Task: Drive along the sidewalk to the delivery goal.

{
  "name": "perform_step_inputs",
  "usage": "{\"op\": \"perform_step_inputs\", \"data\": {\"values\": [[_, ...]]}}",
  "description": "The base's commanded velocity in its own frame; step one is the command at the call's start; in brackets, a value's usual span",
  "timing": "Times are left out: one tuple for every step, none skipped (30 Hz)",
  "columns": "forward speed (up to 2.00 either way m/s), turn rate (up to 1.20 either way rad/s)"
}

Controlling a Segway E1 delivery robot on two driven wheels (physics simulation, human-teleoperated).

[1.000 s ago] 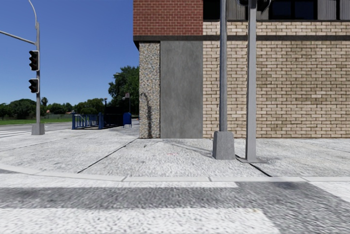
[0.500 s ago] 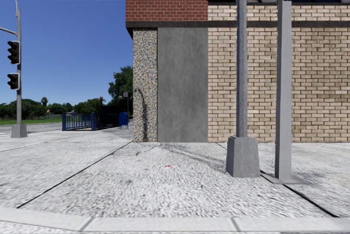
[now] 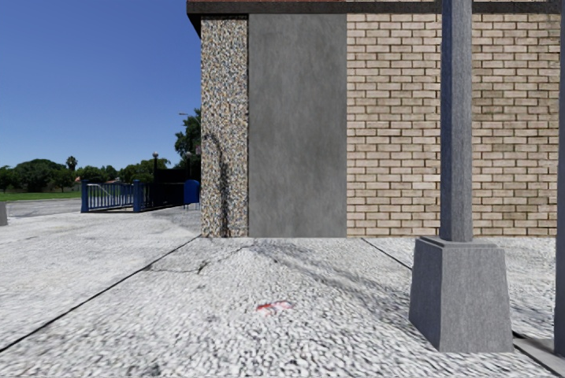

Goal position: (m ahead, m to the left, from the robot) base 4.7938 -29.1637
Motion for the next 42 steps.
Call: {"op": "perform_step_inputs", "data": {"values": [[1.42,0.0],[1.42,0.0],[1.4,0.0],[1.39,0.0],[1.39,0.0],[1.39,0.0],[1.38,0.0],[1.38,0.0],[1.37,0.0],[1.37,0.0],[1.36,0.0],[1.36,0.0],[1.36,0.0],[1.35,0.0],[1.35,0.0],[1.35,0.0],[1.35,0.0],[1.35,0.0],[1.35,0.0],[1.35,0.0],[1.35,0.0],[1.35,0.0],[1.35,-0.05],[1.35,-0.15],[1.35,-0.2],[1.35,-0.2],[1.35,-0.23],[1.35,-0.3],[1.35,-0.34],[1.35,-0.34],[1.35,-0.35],[1.35,-0.56],[1.35,-0.56],[1.35,-0.57],[1.36,-0.57],[1.36,-0.57],[1.36,-0.57],[1.37,-0.58],[1.38,-0.66],[1.38,-0.66],[1.38,-0.75],[1.38,-0.78]]}}
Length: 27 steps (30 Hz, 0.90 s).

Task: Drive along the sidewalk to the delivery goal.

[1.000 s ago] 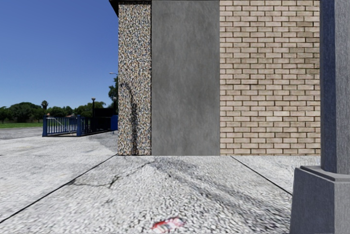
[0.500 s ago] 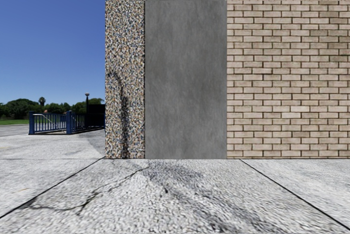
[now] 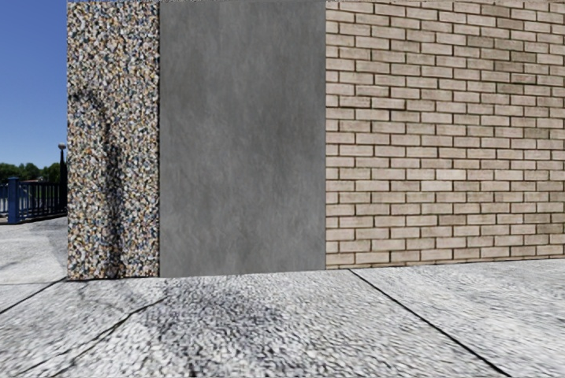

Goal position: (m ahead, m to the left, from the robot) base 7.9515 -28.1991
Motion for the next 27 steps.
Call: {"op": "perform_step_inputs", "data": {"values": [[1.38,-0.78],[1.38,-0.79],[1.38,-0.79],[1.43,-0.79],[1.49,-0.8],[1.52,-0.83],[1.52,-0.83],[1.54,-0.84],[1.54,-0.85],[1.54,-0.86],[1.54,-0.86],[1.54,-0.9],[1.54,-0.93],[1.54,-0.94],[1.54,-0.94],[1.54,-0.94],[1.54,-0.94],[1.54,-0.94],[1.55,-0.94],[1.56,-0.94],[1.56,-0.94],[1.56,-0.94],[1.56,-0.94],[1.56,-0.94],[1.56,-0.94],[1.56,-0.94],[1.56,-0.94]]}}
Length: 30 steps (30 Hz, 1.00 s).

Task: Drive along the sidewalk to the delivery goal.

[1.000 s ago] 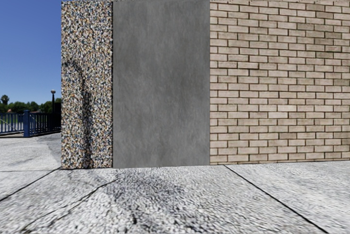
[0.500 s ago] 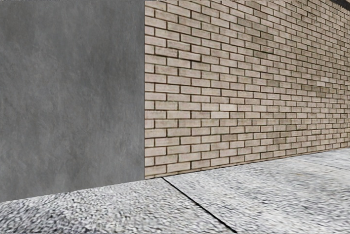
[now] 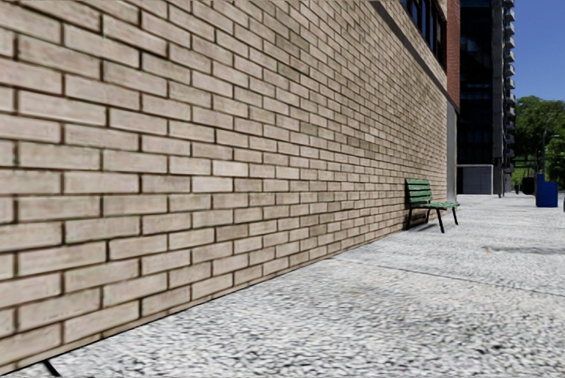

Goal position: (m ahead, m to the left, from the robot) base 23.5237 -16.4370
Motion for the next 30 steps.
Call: {"op": "perform_step_inputs", "data": {"values": [[1.56,-0.94],[1.56,-0.94],[1.56,-0.94],[1.57,-0.94],[1.57,-0.94],[1.57,-0.94],[1.57,-0.94],[1.58,-0.94],[1.59,-0.94],[1.6,-0.94],[1.6,-0.94],[1.6,-0.94],[1.61,-0.94],[1.62,-0.94],[1.62,-0.94],[1.62,-0.94],[1.62,-0.94],[1.62,-0.93],[1.62,-0.78],[1.62,-0.78],[1.63,-0.65],[1.63,0.0],[1.63,0.0],[1.63,0.0],[1.64,0.0],[1.64,0.0],[1.64,0.0],[1.64,0.0],[1.64,0.0],[1.64,0.0]]}}
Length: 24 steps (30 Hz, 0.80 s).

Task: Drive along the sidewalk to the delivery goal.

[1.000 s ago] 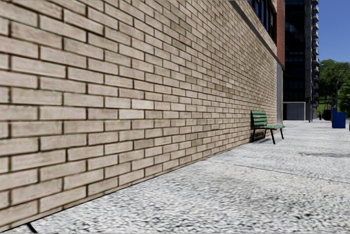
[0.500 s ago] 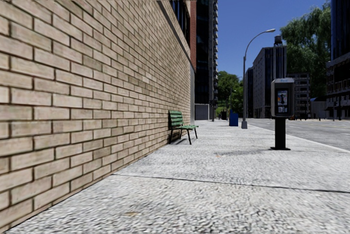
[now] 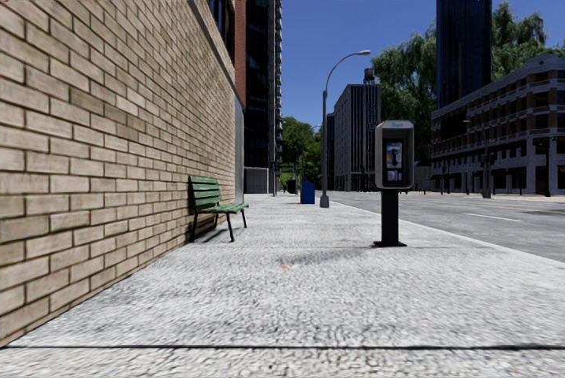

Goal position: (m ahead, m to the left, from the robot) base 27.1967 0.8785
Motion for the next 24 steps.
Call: {"op": "perform_step_inputs", "data": {"values": [[1.64,0.0],[1.64,0.0],[1.64,0.0],[1.7,0.0],[2.0,0.0],[2.0,0.0],[2.0,0.0],[2.0,0.0],[2.0,0.0],[2.0,0.0],[2.0,0.0],[2.0,0.0],[2.0,0.0],[2.0,0.0],[2.0,0.0],[2.0,0.0],[2.0,0.0],[2.0,0.0],[2.0,0.0],[2.0,0.0],[2.0,0.0],[2.0,0.0],[2.0,0.0],[2.0,0.0]]}}
